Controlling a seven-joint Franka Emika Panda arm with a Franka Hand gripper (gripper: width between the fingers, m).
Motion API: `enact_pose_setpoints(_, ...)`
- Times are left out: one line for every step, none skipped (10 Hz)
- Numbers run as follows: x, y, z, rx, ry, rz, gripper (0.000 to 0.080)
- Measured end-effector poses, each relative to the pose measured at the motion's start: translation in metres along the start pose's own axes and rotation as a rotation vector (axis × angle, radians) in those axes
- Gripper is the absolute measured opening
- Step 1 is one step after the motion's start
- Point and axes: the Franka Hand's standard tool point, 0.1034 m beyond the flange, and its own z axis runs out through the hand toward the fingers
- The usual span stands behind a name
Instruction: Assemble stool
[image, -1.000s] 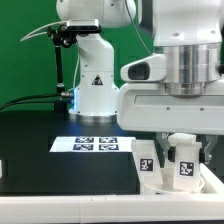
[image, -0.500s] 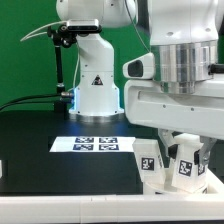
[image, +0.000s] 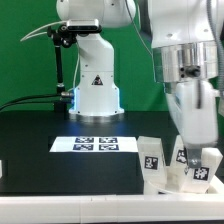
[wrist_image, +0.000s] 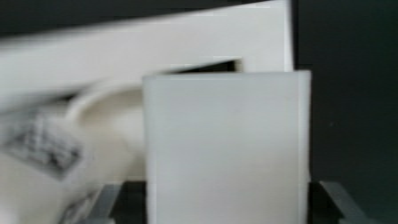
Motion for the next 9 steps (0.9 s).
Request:
enact_pose_setpoints(-0.0001, 0.0009, 0.0000, -0.003, -0.002, 0.046, 0.0337)
enact_pose_setpoints(-0.0008, 0.0010, 0.0001, -0.003, -0.003, 0.075, 0.0337)
enact_pose_setpoints(-0.0017, 0.0015, 0.0004, -0.005, -0.008, 0.149, 0.0337)
enact_pose_setpoints(-0.0024, 0.0020, 0.0006, -0.006, -0.012, 0.200, 0.0337)
enact_pose_setpoints(-0.0024, 0.0020, 0.0006, -0.006, -0.013, 0.203, 0.0337)
enact_pose_setpoints(-0.0029, 0.0023, 0.0005, -0.008, -0.022, 0.264, 0.0337)
enact_pose_setpoints(-0.0029, 0.0032, 0.0005, -0.007, -0.034, 0.330, 0.0337)
enact_pose_setpoints(-0.0039, 0.0047, 0.0007, 0.006, -0.049, 0.382, 0.0337)
enact_pose_setpoints(-0.0056, 0.0063, 0.0011, 0.046, -0.061, 0.436, 0.0337)
